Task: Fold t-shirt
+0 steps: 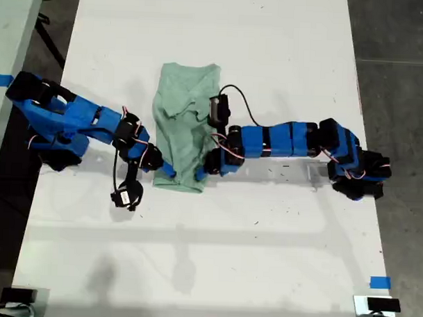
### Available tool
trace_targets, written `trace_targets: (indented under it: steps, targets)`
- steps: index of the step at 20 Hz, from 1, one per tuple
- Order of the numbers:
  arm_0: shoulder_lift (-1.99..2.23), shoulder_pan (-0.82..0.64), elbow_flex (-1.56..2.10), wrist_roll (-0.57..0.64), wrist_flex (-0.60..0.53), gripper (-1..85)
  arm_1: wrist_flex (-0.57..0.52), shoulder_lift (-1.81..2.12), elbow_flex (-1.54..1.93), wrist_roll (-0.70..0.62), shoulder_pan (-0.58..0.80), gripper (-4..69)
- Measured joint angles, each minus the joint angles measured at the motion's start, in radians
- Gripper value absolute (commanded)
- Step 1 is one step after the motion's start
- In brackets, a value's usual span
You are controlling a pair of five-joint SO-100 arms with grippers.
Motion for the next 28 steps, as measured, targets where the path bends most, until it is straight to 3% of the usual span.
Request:
trace_targets:
  steps: [2, 4, 6, 8, 11, 13, 20, 28]
  targets:
    - [-0.031, -0.009, 0.0, 0.0, -0.015, 34.0, -0.037, -0.055, -0.026, 0.002, 0.0, 31.0]
    - [-0.075, -0.014, -0.023, 0.0, -0.021, 26.7, -0.074, -0.089, -0.067, 0.0, 0.002, 29.6]
    - [-0.121, -0.017, -0.044, -0.002, -0.028, 12.4, -0.12, -0.114, -0.089, 0.003, 0.003, 25.8]
    - [-0.167, -0.02, -0.058, -0.009, -0.038, 0.0, -0.143, -0.137, -0.11, 0.009, 0.005, 15.8]
    - [-0.207, -0.021, -0.094, -0.006, -0.066, 0.0, -0.155, -0.155, -0.127, 0.021, 0.003, 2.9]
    - [-0.218, -0.023, -0.104, -0.003, -0.069, -0.1, -0.176, -0.164, -0.135, 0.032, -0.003, -1.3]
    - [-0.227, -0.023, -0.129, -0.003, -0.091, -0.1, -0.169, -0.176, -0.15, 0.054, -0.031, -1.3]
    - [-0.094, 0.186, -0.207, -0.061, -0.026, -0.1, 0.069, -0.044, -0.12, 0.137, -0.187, -1.4]
